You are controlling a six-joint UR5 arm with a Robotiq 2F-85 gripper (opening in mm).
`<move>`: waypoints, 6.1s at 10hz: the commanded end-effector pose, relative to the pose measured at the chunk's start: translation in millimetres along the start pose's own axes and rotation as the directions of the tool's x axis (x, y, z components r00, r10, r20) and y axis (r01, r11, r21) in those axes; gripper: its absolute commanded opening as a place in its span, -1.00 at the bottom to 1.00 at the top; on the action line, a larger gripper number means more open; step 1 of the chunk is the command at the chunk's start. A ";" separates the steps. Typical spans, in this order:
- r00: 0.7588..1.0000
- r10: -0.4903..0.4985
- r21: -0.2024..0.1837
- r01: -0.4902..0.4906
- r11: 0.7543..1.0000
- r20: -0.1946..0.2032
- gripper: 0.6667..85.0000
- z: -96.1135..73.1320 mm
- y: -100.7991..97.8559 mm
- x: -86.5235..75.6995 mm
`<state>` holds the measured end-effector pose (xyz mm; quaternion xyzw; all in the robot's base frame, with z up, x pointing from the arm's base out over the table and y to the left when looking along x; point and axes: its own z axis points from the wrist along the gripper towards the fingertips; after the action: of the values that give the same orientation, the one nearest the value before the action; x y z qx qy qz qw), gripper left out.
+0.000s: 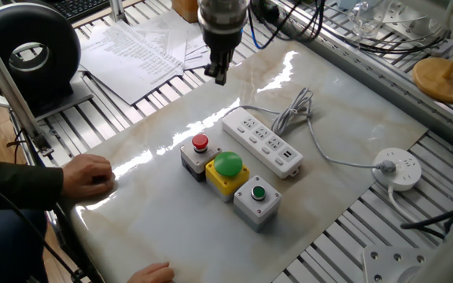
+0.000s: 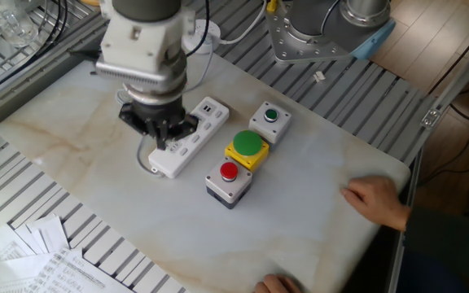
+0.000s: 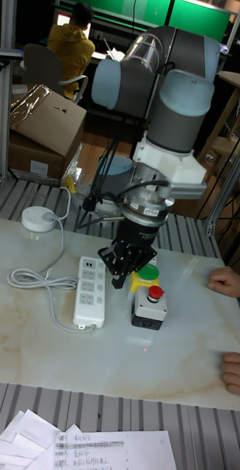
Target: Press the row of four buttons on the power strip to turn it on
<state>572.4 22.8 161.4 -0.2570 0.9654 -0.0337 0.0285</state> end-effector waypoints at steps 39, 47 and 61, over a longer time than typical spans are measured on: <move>0.981 -0.170 -0.048 0.167 0.985 -0.091 -0.99 140.2 19.9 55.6; 0.966 -0.181 -0.059 0.173 0.983 -0.183 -0.99 91.7 19.0 64.3; 0.990 -0.123 -0.152 0.111 0.982 -0.073 -0.99 147.5 55.0 93.7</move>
<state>475.6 7.3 22.1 -0.3218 0.9454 0.0027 -0.0522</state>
